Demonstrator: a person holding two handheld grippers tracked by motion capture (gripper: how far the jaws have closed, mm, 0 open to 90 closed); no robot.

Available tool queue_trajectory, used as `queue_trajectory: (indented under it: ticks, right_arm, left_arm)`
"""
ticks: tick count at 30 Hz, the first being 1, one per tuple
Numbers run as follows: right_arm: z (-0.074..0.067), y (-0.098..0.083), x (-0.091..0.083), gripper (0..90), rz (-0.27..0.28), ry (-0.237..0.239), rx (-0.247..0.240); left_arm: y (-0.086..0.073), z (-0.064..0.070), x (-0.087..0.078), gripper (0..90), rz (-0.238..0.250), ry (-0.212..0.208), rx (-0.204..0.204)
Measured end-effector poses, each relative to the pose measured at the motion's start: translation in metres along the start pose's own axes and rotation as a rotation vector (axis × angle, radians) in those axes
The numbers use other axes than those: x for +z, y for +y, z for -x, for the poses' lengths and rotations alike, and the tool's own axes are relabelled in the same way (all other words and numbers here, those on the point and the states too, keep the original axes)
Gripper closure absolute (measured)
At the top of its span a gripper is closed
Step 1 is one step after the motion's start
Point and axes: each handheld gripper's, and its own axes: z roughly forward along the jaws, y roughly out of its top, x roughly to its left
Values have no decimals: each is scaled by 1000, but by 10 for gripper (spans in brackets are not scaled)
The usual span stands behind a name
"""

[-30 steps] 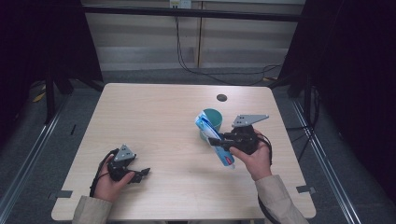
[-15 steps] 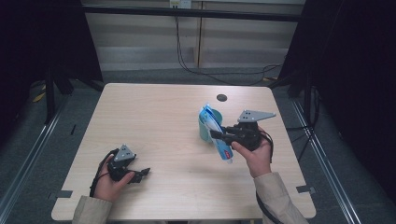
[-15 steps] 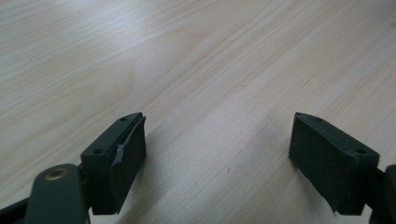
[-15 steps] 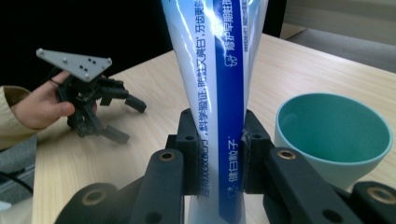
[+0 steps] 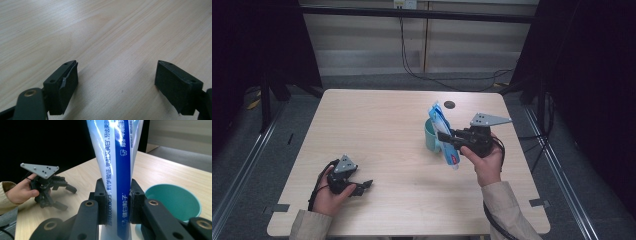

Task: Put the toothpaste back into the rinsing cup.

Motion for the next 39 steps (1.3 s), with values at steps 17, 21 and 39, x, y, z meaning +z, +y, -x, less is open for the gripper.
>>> queue_trajectory:
  ticks: [17,21,39]
  right_arm:
    - [6,13,1,742,41,-18,8]
    - [7,16,2,742,48,-21,8]
    - [9,42,17,742,76,-37,-11]
  left_arm:
    - [0,0,0,187,0,1,0]
    - [0,0,0,187,0,0,0]
    - [0,0,0,187,0,0,0]
